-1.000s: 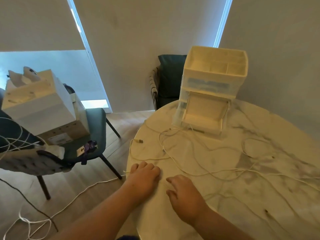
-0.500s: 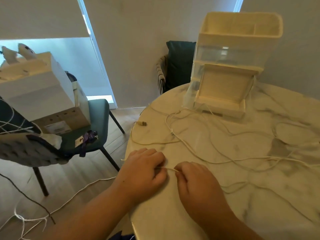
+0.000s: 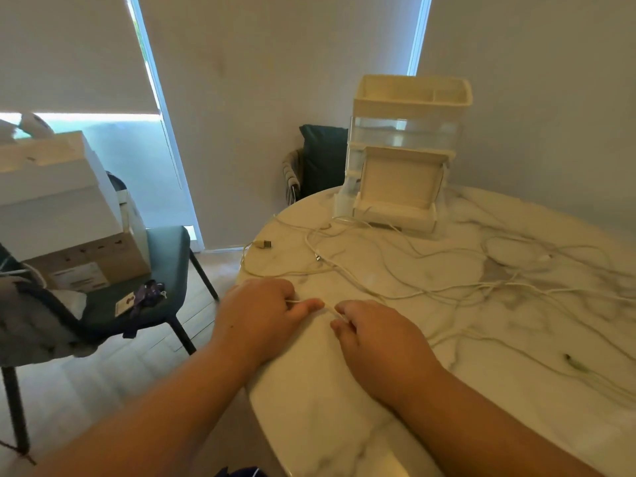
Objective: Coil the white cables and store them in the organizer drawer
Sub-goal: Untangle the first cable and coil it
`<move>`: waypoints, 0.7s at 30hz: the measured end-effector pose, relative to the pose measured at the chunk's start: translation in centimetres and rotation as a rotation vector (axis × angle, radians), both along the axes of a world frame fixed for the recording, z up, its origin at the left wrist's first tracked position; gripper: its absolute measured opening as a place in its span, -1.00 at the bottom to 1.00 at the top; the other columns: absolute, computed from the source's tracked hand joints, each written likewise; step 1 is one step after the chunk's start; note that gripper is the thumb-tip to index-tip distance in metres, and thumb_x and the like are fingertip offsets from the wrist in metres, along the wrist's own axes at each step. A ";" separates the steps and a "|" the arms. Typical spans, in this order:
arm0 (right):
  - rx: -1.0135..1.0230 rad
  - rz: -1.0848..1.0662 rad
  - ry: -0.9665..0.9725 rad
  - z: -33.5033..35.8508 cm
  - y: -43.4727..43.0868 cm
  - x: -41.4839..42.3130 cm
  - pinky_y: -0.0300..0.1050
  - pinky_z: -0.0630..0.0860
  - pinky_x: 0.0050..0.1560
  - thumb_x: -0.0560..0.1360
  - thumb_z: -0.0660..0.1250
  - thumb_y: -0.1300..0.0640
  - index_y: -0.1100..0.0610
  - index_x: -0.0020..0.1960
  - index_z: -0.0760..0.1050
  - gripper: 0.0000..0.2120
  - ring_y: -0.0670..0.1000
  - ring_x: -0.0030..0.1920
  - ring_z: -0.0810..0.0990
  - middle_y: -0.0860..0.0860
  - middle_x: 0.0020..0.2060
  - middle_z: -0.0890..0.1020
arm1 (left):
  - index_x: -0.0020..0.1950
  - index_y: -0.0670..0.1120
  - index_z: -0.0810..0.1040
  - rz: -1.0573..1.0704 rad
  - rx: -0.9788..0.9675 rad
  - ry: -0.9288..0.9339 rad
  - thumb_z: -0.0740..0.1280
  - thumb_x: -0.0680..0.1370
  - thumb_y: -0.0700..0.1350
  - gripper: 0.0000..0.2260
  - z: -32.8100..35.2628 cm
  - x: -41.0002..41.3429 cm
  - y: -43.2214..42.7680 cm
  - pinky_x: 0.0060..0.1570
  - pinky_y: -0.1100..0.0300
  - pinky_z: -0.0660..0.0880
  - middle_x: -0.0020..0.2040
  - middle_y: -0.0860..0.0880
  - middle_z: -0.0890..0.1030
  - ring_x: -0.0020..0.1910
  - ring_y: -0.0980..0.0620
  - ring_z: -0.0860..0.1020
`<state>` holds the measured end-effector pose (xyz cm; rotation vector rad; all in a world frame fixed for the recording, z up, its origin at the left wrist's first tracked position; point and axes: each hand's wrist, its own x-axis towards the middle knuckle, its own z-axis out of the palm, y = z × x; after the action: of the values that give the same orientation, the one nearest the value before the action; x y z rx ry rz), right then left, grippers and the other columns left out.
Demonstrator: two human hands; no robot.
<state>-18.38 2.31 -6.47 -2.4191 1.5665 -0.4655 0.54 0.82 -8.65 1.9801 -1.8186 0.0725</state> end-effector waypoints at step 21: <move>-0.376 -0.040 -0.288 2.9 -1.5 -8.9 -0.09 0.34 0.37 0.54 0.25 0.16 0.02 0.26 0.57 -0.68 -0.10 0.27 0.46 -0.05 0.22 0.58 | -0.32 -0.05 0.43 -0.557 0.604 0.834 0.14 0.61 -0.13 -0.70 8.7 -4.8 1.2 -0.38 0.17 0.21 -0.37 -0.01 0.33 -0.43 0.06 0.23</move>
<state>-27.27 0.86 -3.61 -2.4328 1.5107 -1.1518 -4.27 2.04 0.07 1.3598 -1.7900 -1.3822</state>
